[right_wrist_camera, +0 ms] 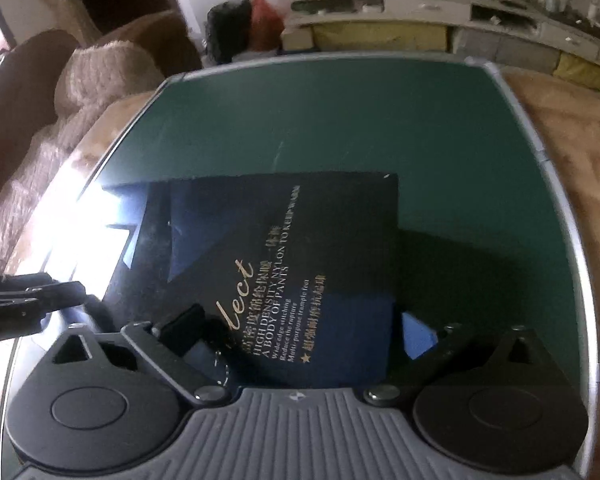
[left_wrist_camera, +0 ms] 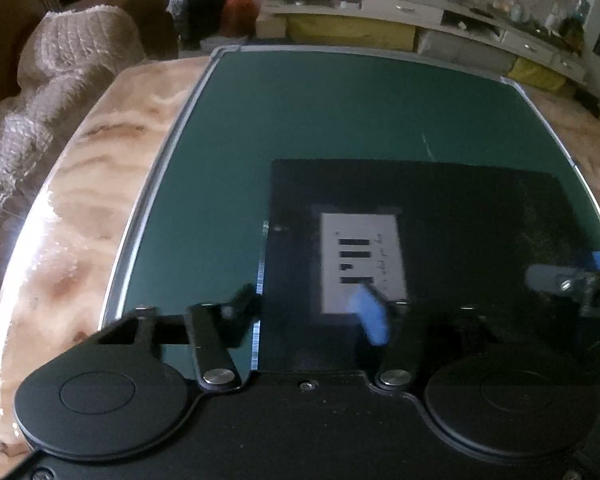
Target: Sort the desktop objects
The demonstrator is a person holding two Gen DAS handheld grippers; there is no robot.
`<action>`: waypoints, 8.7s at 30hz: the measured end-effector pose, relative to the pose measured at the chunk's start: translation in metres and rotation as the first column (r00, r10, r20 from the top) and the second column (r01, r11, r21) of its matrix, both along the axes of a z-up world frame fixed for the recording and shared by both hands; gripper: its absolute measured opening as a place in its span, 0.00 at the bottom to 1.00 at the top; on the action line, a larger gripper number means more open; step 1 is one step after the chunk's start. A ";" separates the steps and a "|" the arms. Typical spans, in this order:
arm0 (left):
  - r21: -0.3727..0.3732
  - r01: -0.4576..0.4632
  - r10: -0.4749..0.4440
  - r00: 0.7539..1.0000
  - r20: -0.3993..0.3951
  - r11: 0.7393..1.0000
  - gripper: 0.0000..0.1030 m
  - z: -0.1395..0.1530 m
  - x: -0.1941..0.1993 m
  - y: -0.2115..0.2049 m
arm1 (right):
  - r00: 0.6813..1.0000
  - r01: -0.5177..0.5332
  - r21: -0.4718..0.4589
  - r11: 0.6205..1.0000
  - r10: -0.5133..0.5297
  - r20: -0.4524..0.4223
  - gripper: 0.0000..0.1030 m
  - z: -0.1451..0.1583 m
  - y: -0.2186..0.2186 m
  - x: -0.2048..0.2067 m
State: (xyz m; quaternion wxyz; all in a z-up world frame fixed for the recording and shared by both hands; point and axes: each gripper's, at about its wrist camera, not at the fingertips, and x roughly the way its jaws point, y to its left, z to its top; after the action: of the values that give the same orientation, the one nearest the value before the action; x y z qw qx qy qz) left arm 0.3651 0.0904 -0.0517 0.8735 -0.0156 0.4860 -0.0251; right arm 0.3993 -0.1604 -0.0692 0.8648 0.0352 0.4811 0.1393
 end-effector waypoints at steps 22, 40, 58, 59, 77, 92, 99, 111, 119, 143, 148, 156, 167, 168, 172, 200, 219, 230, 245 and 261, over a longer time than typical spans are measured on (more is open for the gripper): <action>0.014 -0.190 0.190 0.981 0.045 0.982 0.73 -0.009 0.006 0.074 | 0.995 0.093 -0.101 0.991 -0.096 -0.024 0.53 -0.020 -0.044 0.015; -0.006 -0.095 0.095 0.995 -0.031 0.995 0.00 -0.034 0.013 0.076 | 0.997 0.058 -0.058 0.997 -0.062 -0.054 0.14 -0.035 -0.027 0.021; 0.008 -0.160 0.159 0.985 0.066 0.987 0.44 -0.025 0.000 0.085 | 0.991 0.132 0.035 0.991 -0.133 0.022 0.82 -0.005 -0.054 0.003; -0.024 -0.170 0.172 0.982 0.077 0.985 0.48 -0.026 -0.002 0.089 | 0.989 0.144 0.065 0.987 -0.147 0.032 0.99 -0.004 -0.060 0.003; -0.439 -0.046 0.037 0.999 -0.027 0.897 0.77 -0.055 0.014 0.098 | 0.983 0.164 0.379 0.911 -0.119 -0.139 1.00 -0.035 -0.096 0.008; -0.404 0.012 -0.005 1.000 0.018 0.915 0.79 -0.060 0.015 0.074 | 0.992 -0.005 0.351 0.936 0.049 -0.118 1.00 -0.033 -0.044 0.000; -0.387 0.033 -0.031 0.999 0.012 0.921 0.80 -0.055 0.008 0.056 | 0.996 -0.012 0.249 0.969 0.035 -0.086 1.00 -0.028 -0.040 -0.007; -0.331 0.075 -0.052 0.996 0.076 0.941 0.84 -0.014 -0.012 0.040 | 0.997 -0.065 0.150 0.987 0.059 0.045 1.00 0.013 -0.033 -0.031; -0.309 0.082 -0.056 0.994 0.092 0.947 0.85 0.005 -0.027 0.025 | 0.997 -0.054 0.132 0.990 0.047 0.057 1.00 0.028 -0.031 -0.041; -0.233 0.090 -0.063 0.991 0.120 0.968 0.84 0.082 -0.146 0.003 | 0.995 -0.067 0.124 0.990 0.057 0.082 1.00 0.093 -0.041 -0.158; -0.221 0.077 -0.053 0.992 0.113 0.972 0.85 0.085 -0.174 0.005 | 0.994 -0.078 0.134 0.988 0.068 0.081 1.00 0.093 -0.041 -0.185; -0.210 0.087 -0.067 0.993 0.100 0.974 0.85 0.084 -0.215 0.003 | 0.994 -0.096 0.129 0.987 0.089 0.061 1.00 0.090 -0.044 -0.228; -0.192 0.107 -0.094 0.993 0.076 0.976 0.85 0.078 -0.272 -0.006 | 0.995 -0.098 0.128 0.987 0.096 0.022 1.00 0.080 -0.054 -0.289; -0.189 0.107 -0.095 0.993 0.074 0.976 0.85 0.077 -0.277 -0.006 | 0.995 -0.098 0.132 0.986 0.097 0.018 1.00 0.079 -0.055 -0.294; -0.181 0.103 -0.093 0.994 0.064 0.978 0.85 0.074 -0.297 -0.007 | 0.995 -0.101 0.140 0.985 0.101 0.002 1.00 0.074 -0.055 -0.311; -0.208 0.036 -0.041 0.999 -0.023 0.977 0.85 0.033 -0.326 -0.003 | 0.989 -0.117 0.097 0.988 0.124 -0.075 1.00 0.043 -0.044 -0.332; -0.218 0.020 -0.037 0.996 -0.077 0.976 0.85 0.009 -0.308 -0.001 | 0.985 -0.094 0.111 0.989 0.109 -0.136 1.00 0.017 -0.058 -0.321; -0.246 -0.010 -0.019 0.993 -0.115 0.969 0.88 -0.005 -0.304 0.004 | 0.984 -0.101 0.104 0.989 0.115 -0.137 1.00 0.010 -0.063 -0.318; -0.229 -0.037 0.044 0.999 0.026 0.973 0.88 0.036 -0.312 0.019 | 0.995 -0.086 0.017 0.996 0.085 0.052 1.00 0.054 -0.069 -0.329; -0.100 0.088 -0.089 0.996 0.002 0.991 0.93 0.013 -0.296 -0.043 | 0.972 -0.233 -0.193 0.953 0.236 -0.009 1.00 0.018 0.002 -0.325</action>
State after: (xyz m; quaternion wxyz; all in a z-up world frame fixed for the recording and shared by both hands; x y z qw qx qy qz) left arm 0.0693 0.0477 -0.0382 0.8689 -0.0379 0.4856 -0.0882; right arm 0.0742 -0.1589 -0.0515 0.8449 -0.1068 0.4869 0.1940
